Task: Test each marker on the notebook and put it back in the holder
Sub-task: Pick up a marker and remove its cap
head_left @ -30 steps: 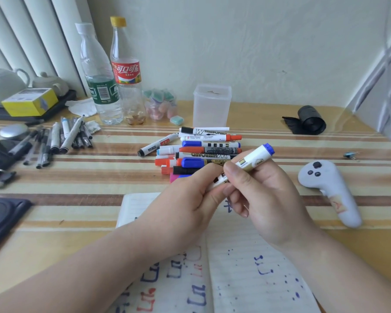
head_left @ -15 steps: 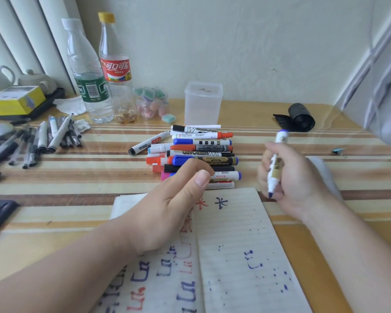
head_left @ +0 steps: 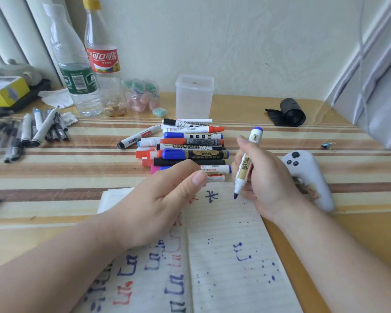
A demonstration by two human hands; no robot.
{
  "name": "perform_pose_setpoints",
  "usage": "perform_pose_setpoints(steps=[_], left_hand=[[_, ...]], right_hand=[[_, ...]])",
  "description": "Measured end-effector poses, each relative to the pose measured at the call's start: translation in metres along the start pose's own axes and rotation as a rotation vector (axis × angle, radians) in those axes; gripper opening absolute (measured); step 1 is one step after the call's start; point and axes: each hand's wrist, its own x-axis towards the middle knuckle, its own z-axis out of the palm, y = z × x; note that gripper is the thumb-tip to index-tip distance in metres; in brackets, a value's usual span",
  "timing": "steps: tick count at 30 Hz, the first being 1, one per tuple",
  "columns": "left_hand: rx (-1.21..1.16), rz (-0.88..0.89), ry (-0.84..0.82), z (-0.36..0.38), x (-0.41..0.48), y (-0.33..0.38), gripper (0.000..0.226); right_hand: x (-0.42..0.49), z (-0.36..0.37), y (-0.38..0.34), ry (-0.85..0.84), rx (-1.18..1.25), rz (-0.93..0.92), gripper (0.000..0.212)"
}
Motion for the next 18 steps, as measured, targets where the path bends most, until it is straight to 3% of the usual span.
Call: perform_pose_setpoints(steps=[5, 8, 12, 18], left_hand=[[-0.101, -0.035, -0.107, -0.003, 0.0, -0.003, 0.069], [-0.039, -0.027, -0.1, -0.005, 0.002, -0.002, 0.071], [-0.075, -0.045, 0.004, -0.004, 0.006, -0.005, 0.057], [-0.326, 0.002, 0.033, -0.003, 0.006, -0.01, 0.035]], right_hand=[[-0.002, 0.007, 0.005, 0.075, 0.1, -0.049, 0.051], [-0.006, 0.013, 0.005, -0.071, -0.014, -0.068, 0.058], [-0.006, 0.003, -0.002, -0.244, -0.046, -0.145, 0.054], [-0.004, -0.027, -0.019, -0.538, -0.079, -0.226, 0.022]])
